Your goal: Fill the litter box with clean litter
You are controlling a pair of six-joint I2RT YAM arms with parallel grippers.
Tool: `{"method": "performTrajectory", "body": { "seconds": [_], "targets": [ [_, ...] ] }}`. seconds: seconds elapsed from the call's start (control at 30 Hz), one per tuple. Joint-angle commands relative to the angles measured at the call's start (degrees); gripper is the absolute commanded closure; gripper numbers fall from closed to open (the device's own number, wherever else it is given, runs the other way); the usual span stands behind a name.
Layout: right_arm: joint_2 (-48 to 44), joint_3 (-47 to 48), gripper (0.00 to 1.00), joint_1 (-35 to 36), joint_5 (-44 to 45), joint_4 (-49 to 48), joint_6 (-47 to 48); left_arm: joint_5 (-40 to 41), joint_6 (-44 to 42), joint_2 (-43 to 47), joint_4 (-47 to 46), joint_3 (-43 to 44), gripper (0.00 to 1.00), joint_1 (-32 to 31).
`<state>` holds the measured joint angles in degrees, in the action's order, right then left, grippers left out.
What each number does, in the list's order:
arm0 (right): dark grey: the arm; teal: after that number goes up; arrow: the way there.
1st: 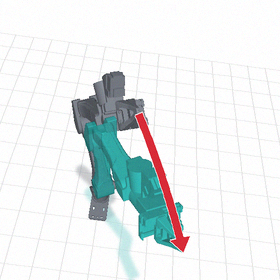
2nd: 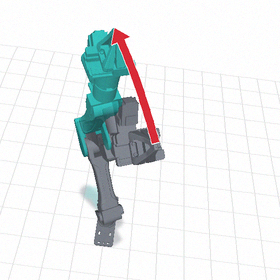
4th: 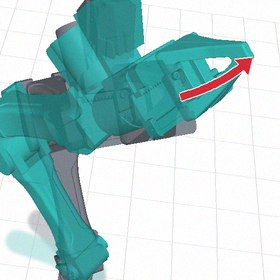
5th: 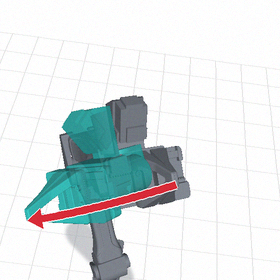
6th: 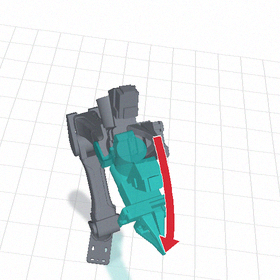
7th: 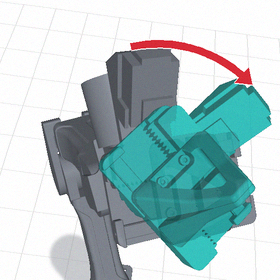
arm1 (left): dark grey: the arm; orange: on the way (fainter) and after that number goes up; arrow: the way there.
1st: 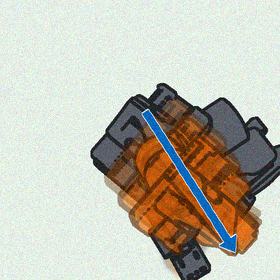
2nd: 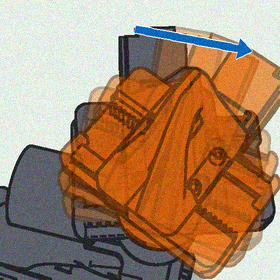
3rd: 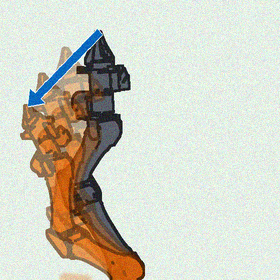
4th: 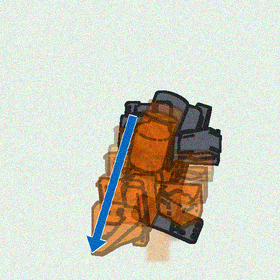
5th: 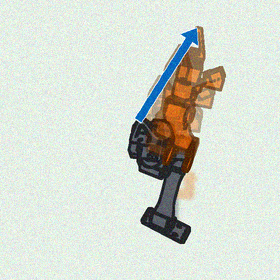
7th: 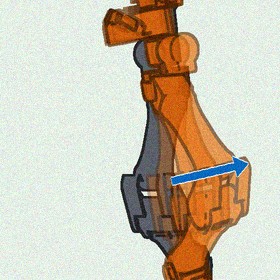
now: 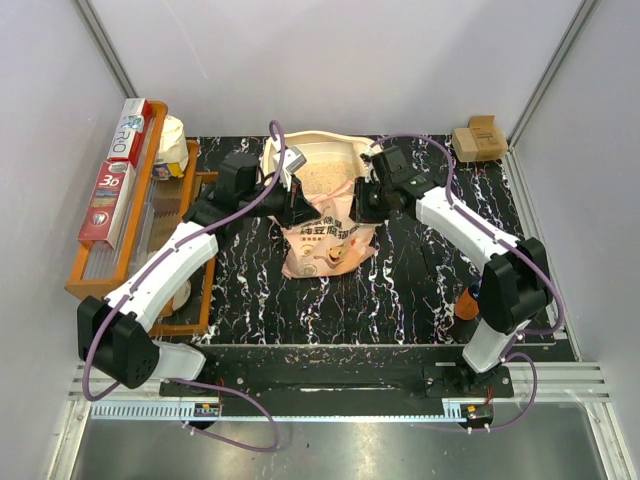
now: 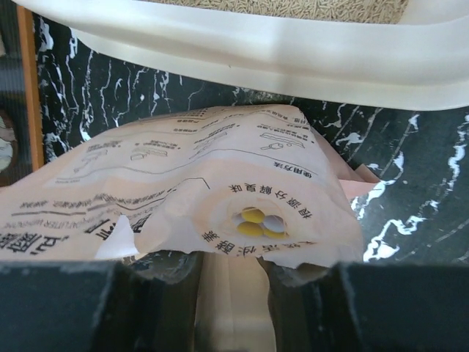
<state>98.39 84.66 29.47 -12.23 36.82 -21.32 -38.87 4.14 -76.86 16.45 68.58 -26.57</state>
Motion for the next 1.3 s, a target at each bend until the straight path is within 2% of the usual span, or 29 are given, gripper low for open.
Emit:
{"method": "performTrajectory", "body": {
  "seconds": [0.0,0.2,0.43,0.7,0.93,1.27],
  "targets": [
    [3.21,-7.21,1.0,1.11,-5.95,-11.84,-9.16,-1.73,5.08,4.0,-11.79,1.12,1.0,-0.59],
    [3.74,-14.78,1.0,0.85,-18.51,-26.26,-14.88,-1.73,5.18,3.65,-10.83,1.12,1.0,-0.5],
    [6.46,-16.11,1.0,-3.18,-36.43,-39.78,-20.33,0.11,-2.9,4.17,-4.68,3.93,1.0,-0.24],
    [9.19,-13.39,1.0,-8.55,-52.96,-42.62,-24.2,0.12,-12.83,6.37,4.9,3.93,1.0,0.2],
    [8.93,-10.84,1.0,-13.91,-56.68,-42.0,-29.03,0.81,-23.81,8.21,13.52,4.37,1.0,0.2],
    [7.17,-11.1,1.0,-19.54,-57.65,-44.46,-37.64,4.94,-28.83,8.92,18.35,5.25,1.0,0.29]
  ]
}}
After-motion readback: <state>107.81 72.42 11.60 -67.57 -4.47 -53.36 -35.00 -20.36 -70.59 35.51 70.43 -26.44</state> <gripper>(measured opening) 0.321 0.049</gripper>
